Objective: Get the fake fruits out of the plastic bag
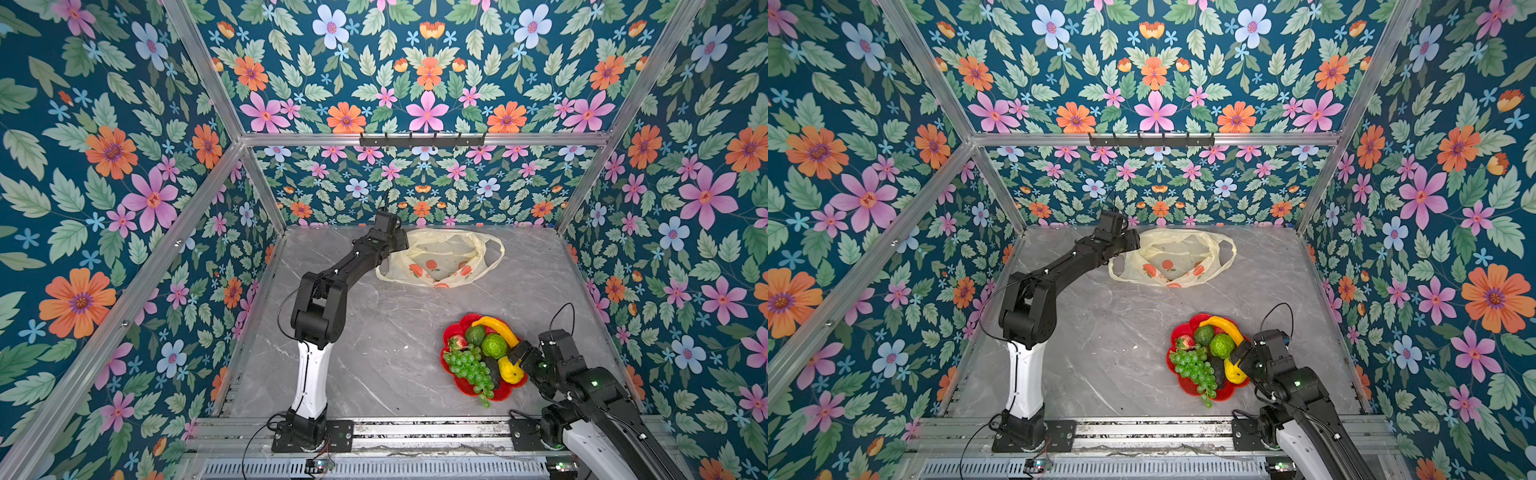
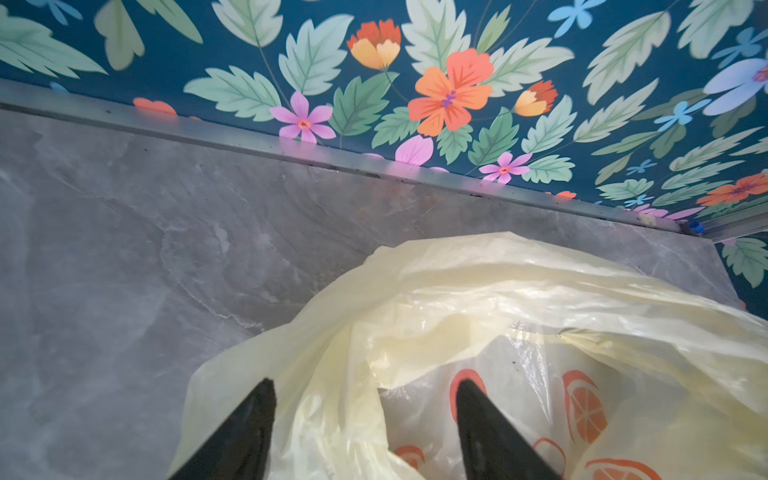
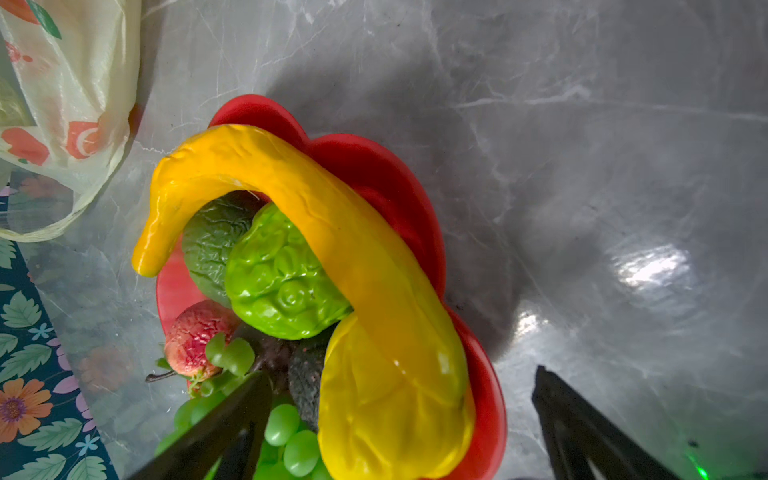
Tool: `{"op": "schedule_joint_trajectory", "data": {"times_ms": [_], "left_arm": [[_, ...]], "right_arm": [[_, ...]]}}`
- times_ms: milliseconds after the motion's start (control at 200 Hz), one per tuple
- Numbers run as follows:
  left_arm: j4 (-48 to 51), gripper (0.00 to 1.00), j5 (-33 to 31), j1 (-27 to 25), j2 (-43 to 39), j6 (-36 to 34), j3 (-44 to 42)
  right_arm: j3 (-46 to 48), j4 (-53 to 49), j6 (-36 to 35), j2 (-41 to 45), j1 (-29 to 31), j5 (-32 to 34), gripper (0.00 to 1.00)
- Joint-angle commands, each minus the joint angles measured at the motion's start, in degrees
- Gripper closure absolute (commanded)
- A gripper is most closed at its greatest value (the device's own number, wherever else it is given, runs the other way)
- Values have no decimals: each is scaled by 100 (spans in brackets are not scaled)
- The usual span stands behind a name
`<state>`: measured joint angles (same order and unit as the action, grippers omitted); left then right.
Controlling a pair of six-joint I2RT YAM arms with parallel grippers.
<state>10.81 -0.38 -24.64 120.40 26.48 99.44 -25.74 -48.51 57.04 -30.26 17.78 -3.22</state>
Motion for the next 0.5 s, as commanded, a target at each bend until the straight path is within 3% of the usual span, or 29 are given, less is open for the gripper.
{"op": "schedule_joint_trajectory", "data": {"times_ms": [0, 295, 495], "left_arm": [[344, 22, -243, 10, -460, -213, -375], [-1090, 14, -740, 12, -2948, 23, -3691], [-1429, 12, -1114, 11, -4214, -14, -5281]], "right_arm": [[40, 315, -33, -45, 5, -116, 1], [104, 697, -81, -223, -2, -349, 1], [42, 883, -236, -551, 3, -419, 1]]}}
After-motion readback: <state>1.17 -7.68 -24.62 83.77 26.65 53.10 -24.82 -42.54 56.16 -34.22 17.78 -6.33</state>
